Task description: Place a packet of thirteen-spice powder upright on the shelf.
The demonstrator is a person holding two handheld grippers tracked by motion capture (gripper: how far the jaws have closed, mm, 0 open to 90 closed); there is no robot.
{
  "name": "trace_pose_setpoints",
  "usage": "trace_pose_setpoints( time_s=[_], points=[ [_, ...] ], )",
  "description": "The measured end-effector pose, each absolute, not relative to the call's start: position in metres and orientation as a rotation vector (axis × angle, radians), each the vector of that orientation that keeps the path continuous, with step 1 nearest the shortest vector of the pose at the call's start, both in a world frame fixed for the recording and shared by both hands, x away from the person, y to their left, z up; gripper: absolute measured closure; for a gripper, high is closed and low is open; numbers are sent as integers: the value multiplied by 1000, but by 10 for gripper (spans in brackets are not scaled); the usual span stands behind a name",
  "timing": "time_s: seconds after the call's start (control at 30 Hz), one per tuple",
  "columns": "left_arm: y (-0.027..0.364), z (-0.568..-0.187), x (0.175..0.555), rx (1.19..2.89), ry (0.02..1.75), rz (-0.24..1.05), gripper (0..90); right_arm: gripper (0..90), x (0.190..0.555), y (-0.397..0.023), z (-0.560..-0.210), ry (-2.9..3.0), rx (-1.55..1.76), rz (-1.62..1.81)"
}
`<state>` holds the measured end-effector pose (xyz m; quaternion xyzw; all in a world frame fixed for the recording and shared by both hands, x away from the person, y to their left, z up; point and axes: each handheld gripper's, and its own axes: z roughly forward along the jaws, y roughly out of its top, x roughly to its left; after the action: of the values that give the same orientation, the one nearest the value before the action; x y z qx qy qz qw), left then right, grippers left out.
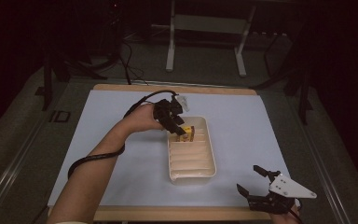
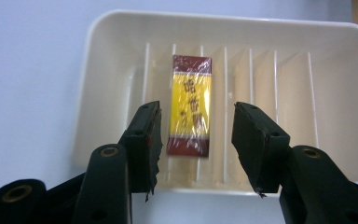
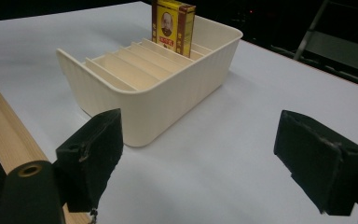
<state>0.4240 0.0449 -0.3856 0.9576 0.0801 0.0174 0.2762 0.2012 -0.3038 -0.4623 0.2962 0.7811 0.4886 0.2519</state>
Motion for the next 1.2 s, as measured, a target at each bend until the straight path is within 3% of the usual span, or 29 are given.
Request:
trace_pose_setpoints(
  time_s=[0.17, 0.33, 0.63, 0.7, 1.2],
  points=[
    [60, -383, 421, 2563, 334, 148, 376, 156, 201, -304, -462, 2126, 806, 1324],
    [68, -383, 421, 2515, 433, 121, 182, 156, 201, -303, -462, 2124, 808, 1322],
    [86, -387, 409, 2560, 430, 169, 90, 156, 201, -303, -462, 2125, 810, 1323],
    [93, -389, 406, 2568, 446, 142, 18, 156, 201, -303, -462, 2126, 808, 1321],
    [140, -404, 385, 2431, 679, 136, 17, 156, 201, -302, -462, 2124, 810, 1318]
  ],
)
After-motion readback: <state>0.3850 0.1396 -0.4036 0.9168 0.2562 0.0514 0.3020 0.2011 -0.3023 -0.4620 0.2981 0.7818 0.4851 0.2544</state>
